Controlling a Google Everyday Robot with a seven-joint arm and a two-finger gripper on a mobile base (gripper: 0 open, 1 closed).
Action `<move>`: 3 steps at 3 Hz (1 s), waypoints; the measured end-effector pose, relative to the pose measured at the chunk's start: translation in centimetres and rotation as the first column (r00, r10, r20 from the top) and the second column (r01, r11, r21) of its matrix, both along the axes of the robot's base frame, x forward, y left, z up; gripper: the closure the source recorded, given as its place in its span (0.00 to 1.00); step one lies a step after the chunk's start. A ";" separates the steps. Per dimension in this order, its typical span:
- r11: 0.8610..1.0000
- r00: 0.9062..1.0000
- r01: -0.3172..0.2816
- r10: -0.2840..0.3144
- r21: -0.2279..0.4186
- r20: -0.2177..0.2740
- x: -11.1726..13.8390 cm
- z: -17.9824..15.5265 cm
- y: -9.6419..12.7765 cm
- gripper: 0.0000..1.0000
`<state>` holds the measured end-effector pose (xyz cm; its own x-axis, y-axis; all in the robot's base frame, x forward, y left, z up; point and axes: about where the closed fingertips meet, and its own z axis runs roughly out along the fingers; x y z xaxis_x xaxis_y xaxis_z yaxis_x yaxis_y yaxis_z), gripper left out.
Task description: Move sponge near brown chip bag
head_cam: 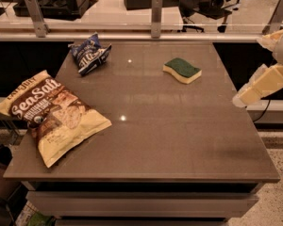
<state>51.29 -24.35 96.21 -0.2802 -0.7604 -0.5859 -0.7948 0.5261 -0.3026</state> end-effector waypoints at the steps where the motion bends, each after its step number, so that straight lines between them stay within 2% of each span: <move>1: 0.992 0.997 0.064 -0.069 0.110 0.039 4.1 -2.2 -0.9 0.00; 2: 0.981 0.994 0.106 -0.108 0.159 0.004 8.0 -5.1 -1.2 0.00; 3: 0.982 0.994 0.106 -0.108 0.159 0.004 8.0 -5.1 -1.2 0.00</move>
Offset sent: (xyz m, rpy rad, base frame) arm 0.1228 -0.0170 -0.0762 0.2053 0.0158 -0.1569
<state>59.30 -25.55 91.14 -0.3472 -0.6235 -0.7005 -0.7279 0.6502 -0.2179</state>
